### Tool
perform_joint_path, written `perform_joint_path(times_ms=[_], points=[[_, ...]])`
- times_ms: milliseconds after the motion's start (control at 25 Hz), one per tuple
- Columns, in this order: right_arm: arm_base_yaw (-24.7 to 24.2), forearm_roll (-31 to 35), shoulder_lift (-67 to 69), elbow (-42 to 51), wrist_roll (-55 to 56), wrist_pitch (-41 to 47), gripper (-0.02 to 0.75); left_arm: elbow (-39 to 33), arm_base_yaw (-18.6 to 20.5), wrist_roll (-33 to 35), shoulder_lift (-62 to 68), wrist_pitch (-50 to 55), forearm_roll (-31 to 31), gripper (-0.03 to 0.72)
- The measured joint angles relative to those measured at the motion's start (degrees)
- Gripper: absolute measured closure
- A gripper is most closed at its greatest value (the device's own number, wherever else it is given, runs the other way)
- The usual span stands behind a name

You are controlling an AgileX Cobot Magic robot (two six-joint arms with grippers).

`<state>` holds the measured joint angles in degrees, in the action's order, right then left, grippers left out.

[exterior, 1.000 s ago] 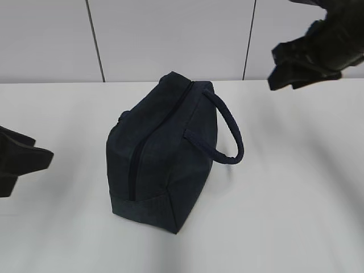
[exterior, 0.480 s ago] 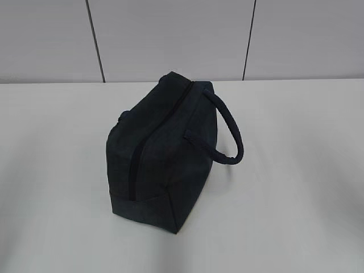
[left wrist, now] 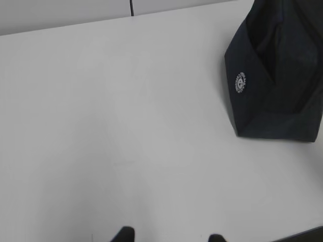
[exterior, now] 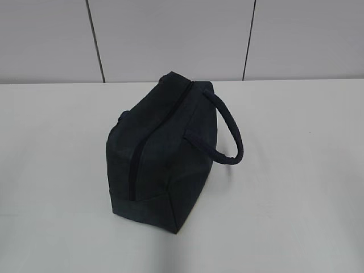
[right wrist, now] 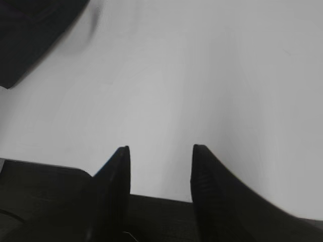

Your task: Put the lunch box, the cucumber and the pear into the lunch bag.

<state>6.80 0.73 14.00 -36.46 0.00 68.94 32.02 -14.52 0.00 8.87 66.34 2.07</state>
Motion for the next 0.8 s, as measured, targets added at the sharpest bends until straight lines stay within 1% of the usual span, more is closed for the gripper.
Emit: perform_joint_path(times_ms=[80, 280, 400, 560, 800], points=[[0.0, -0.2, -4.9, 0.0, -0.4, 2.7, 0.421, -0.7, 0.0, -0.4, -2.2, -0.9, 0.1, 0.416], [0.0, -1.3, -14.1, 2.9, -3.1, 3.5, 0.421, -1.8, 0.0, -0.6, -6.3, -2.2, 0.2, 0.418], [0.0, -1.9, -15.0, 5.7, -4.4, 3.1, 0.421, -1.8, 0.0, -0.6, -7.7, -2.4, 0.2, 0.418], [0.0, -2.4, -15.1, 7.9, -3.8, -1.7, 0.421, -1.8, 0.0, -0.8, -8.0, -2.4, 0.3, 0.418], [0.0, -3.9, -15.1, 8.1, -1.8, -2.5, 0.433, -1.8, 0.0, -0.8, -8.0, -2.4, 0.3, 0.418]])
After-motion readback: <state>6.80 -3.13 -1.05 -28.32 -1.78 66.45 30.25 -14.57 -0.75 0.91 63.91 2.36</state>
